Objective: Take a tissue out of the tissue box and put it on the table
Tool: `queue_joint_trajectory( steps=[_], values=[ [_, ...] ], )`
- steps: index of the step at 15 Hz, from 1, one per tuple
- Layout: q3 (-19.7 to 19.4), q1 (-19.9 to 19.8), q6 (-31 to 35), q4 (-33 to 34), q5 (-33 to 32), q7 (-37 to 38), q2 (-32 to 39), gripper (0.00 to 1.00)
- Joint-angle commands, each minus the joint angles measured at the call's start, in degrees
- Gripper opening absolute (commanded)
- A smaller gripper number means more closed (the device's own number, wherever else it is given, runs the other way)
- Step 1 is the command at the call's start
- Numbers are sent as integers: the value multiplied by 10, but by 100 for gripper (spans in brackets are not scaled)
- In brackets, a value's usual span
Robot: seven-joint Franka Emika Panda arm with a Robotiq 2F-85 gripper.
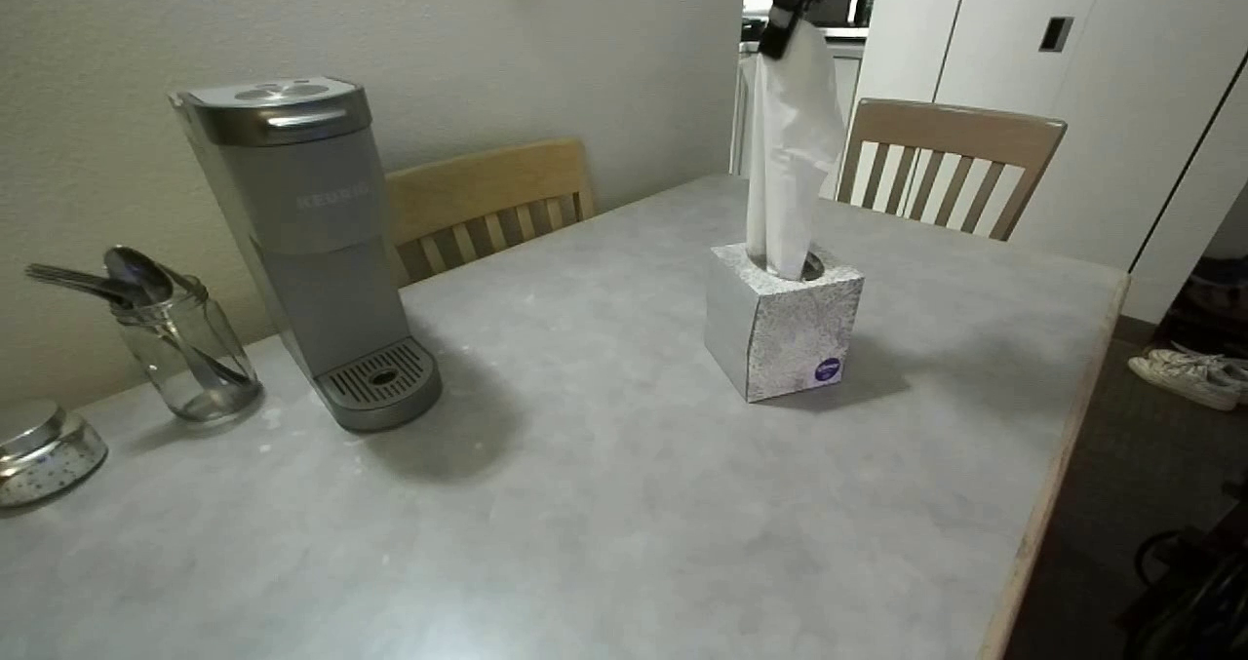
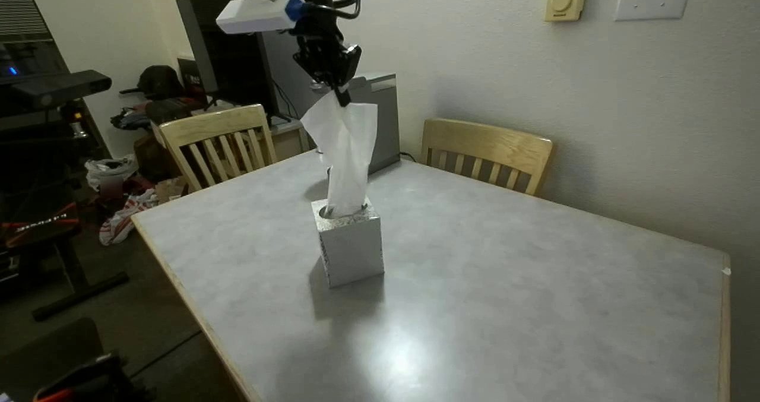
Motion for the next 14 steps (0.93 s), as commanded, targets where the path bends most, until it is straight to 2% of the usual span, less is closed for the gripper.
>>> queue_joint_trajectory(
  steps=[1,14],
  values=[
    [-13,-6,-16,22,-36,-8,-8,0],
    [-70,-49,-24,46,-129,8,-8,0]
  ],
)
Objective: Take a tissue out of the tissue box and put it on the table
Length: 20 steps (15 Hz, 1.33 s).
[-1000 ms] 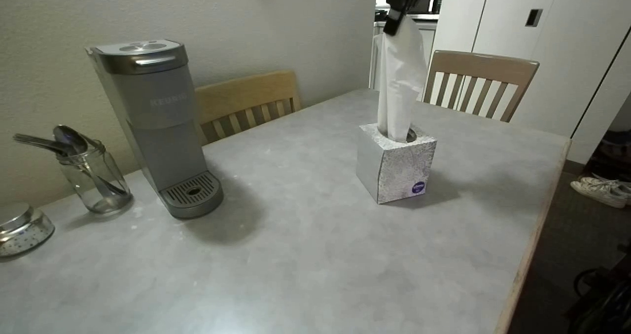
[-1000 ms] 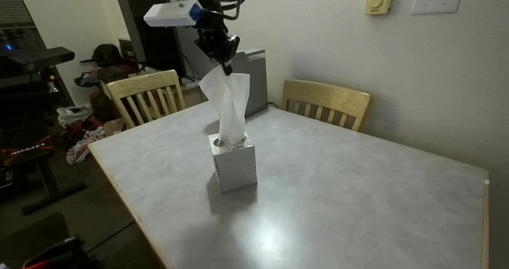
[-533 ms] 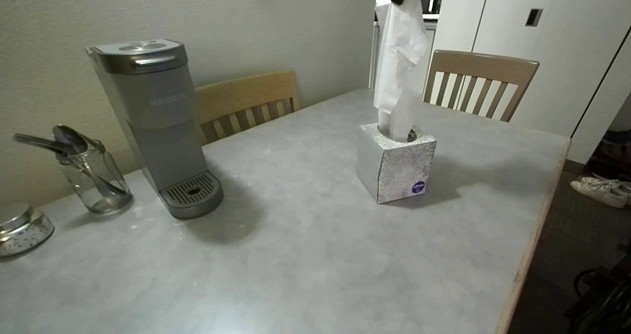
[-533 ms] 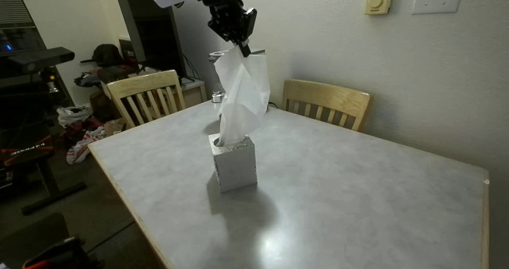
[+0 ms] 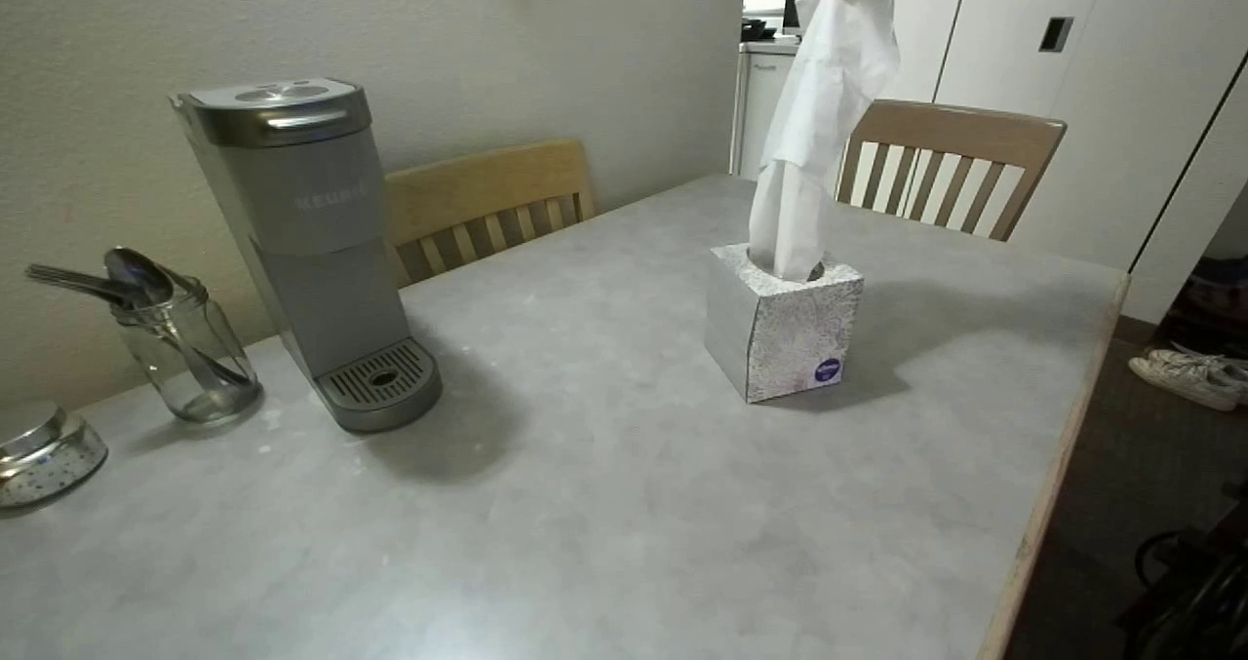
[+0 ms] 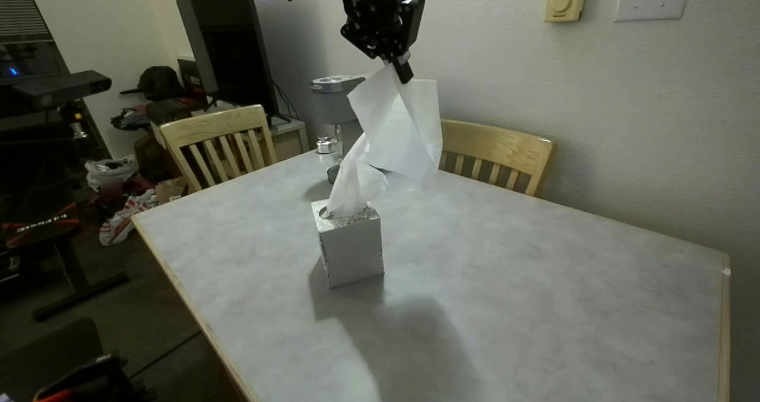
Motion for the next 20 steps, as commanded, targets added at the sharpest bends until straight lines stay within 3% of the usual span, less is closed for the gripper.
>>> queue_joint_trajectory(
  steps=[1,6,14,20],
  values=[
    [-10,-17,-21,9,-34,10,0,0],
    [-28,-37,-18,9,-63,15,2,0],
    [-47,-46,29,-59,62,-103,35,0],
    [-44,-59,73,-102,64,-116,102,0]
  ],
)
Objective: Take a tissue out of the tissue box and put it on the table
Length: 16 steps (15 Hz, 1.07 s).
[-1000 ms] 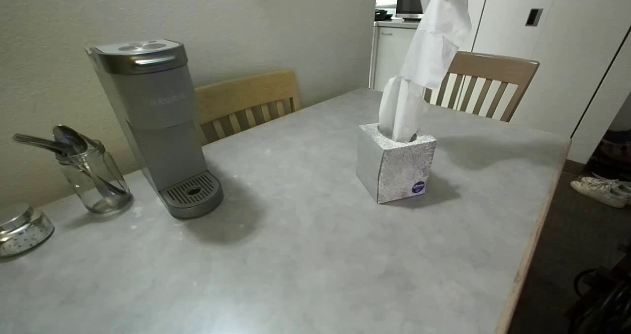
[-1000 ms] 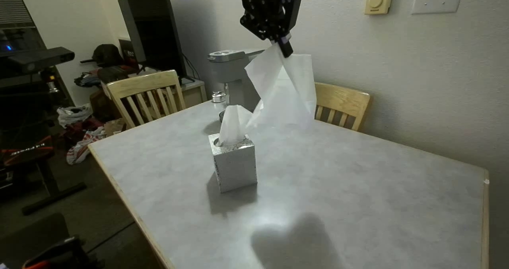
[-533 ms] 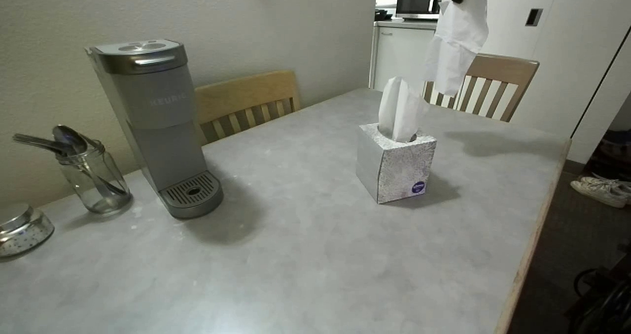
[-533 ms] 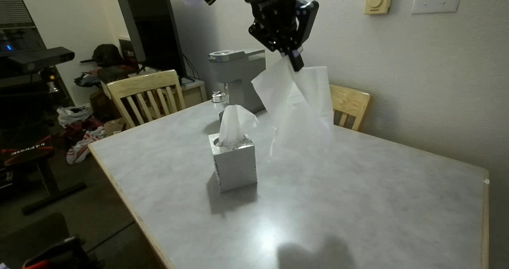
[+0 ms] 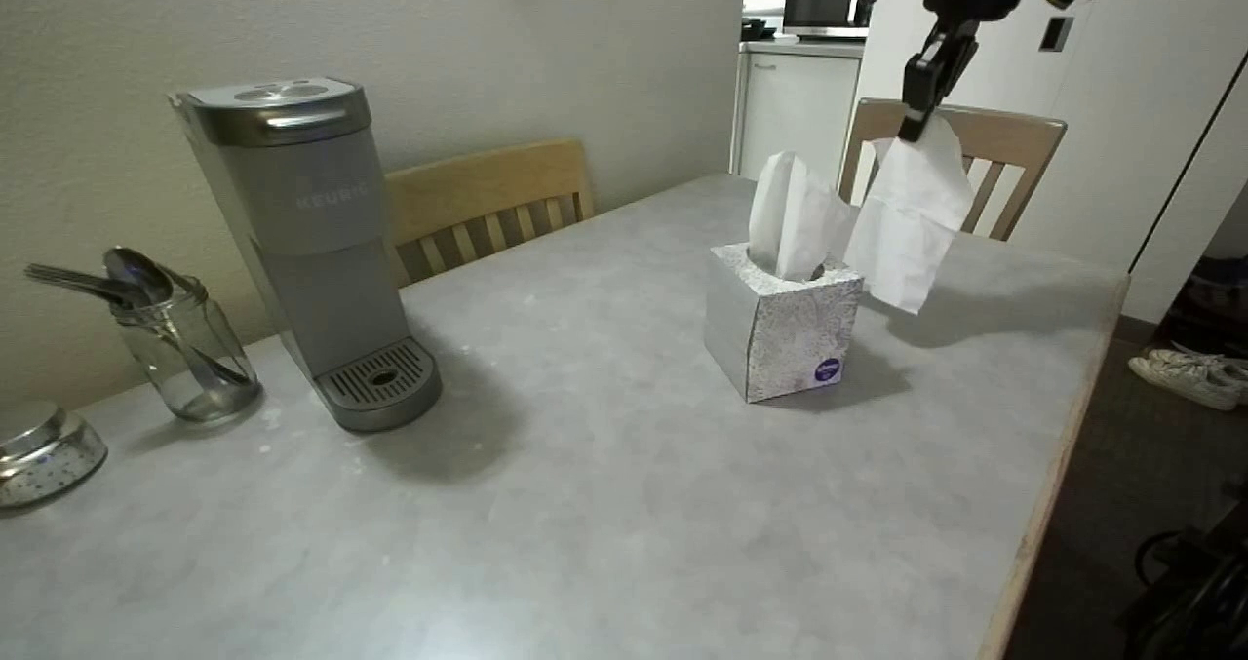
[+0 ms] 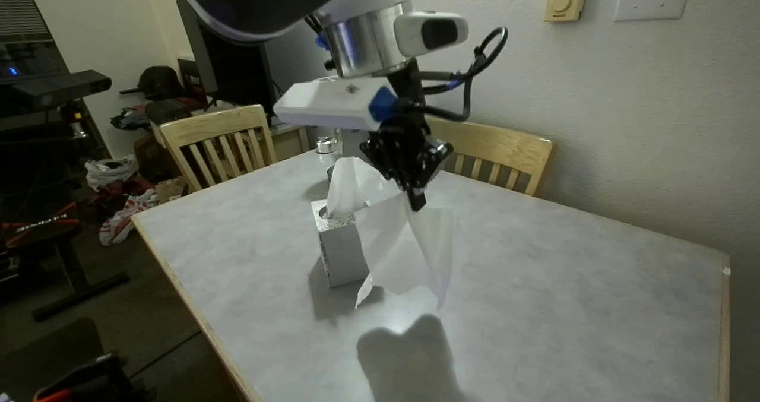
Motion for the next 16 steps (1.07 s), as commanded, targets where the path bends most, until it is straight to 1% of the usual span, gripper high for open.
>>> queue_joint_trajectory(
  steps=[1,5,7,8,11,12,16],
  values=[
    [4,-19,39,-18,0,-23,38,0],
    [9,-39,56,-15,8,-39,78,0],
    [10,-47,58,-11,7,-40,94,28],
    [11,-50,57,-9,6,-40,100,32],
    [16,-57,54,-7,12,-38,110,55],
    [18,-58,51,-7,14,-36,110,61],
    [32,-55,41,-13,24,-35,91,89]
  ],
)
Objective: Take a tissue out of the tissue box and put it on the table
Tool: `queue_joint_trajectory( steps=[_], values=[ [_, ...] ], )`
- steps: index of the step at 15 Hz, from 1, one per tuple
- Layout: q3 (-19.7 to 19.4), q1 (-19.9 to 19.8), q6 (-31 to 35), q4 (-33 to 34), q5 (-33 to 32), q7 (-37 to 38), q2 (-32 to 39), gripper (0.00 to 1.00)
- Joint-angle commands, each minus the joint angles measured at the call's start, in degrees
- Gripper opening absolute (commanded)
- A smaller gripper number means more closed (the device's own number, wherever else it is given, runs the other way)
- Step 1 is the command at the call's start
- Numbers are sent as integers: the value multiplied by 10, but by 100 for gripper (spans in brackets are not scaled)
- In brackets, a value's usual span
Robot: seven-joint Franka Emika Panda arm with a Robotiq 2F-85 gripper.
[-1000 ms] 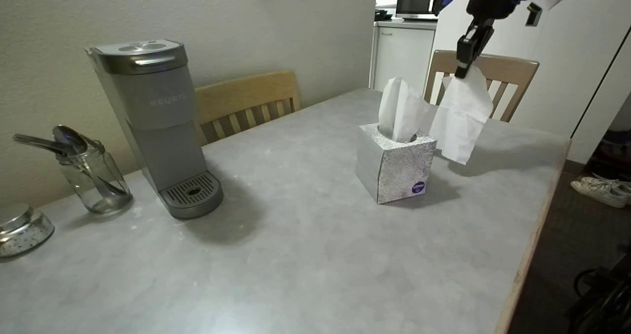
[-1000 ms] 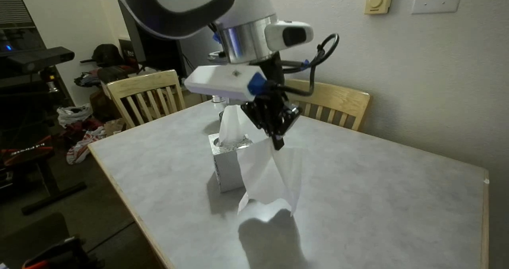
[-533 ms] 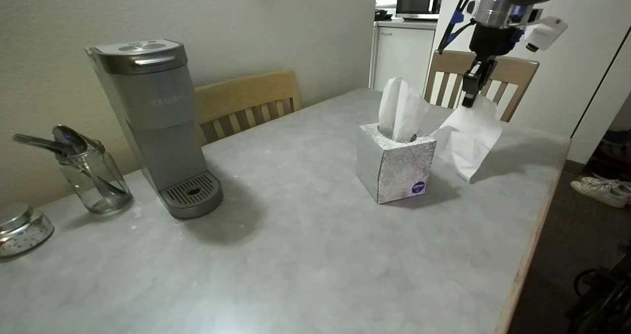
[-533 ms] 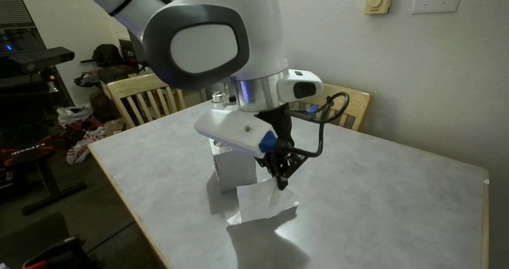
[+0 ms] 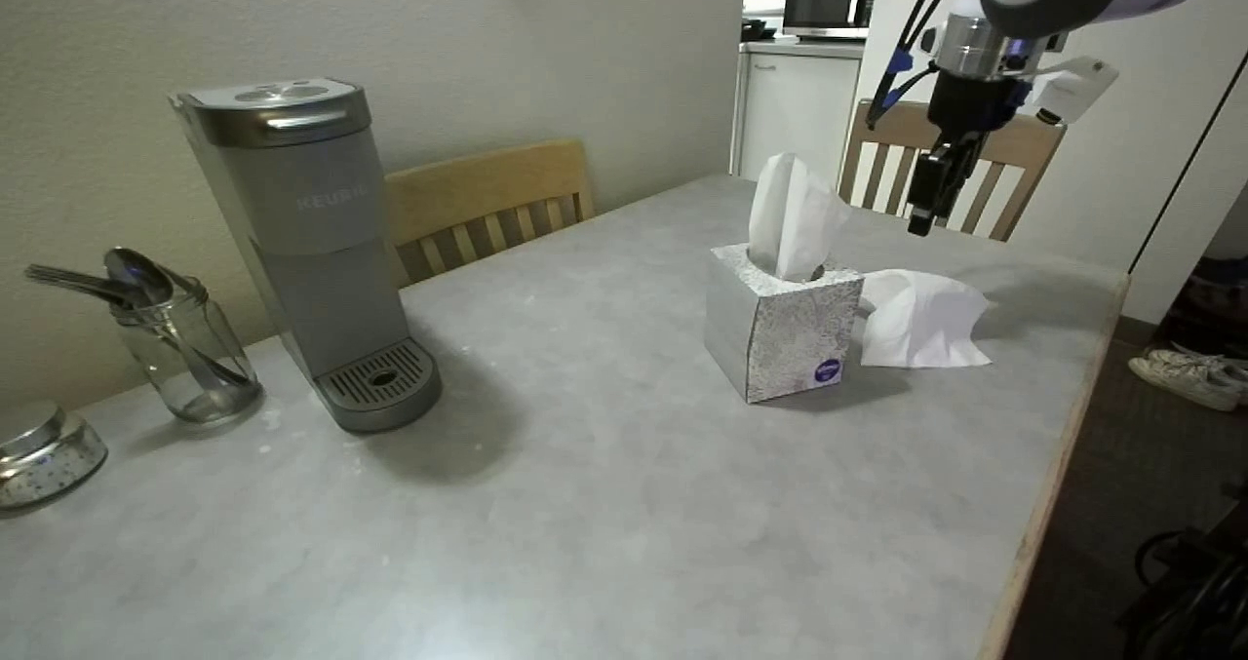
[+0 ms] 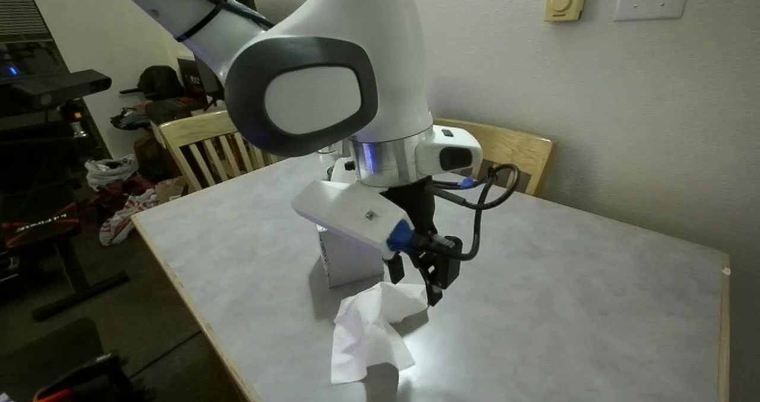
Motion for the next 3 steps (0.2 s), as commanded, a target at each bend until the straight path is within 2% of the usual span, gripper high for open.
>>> queue_joint_trajectory(
  steps=[1,3],
  values=[
    [23,-9,-8,-2,20,-13,-20,97],
    [33,-3,-19,-3,24,-14,-41,100]
  ],
)
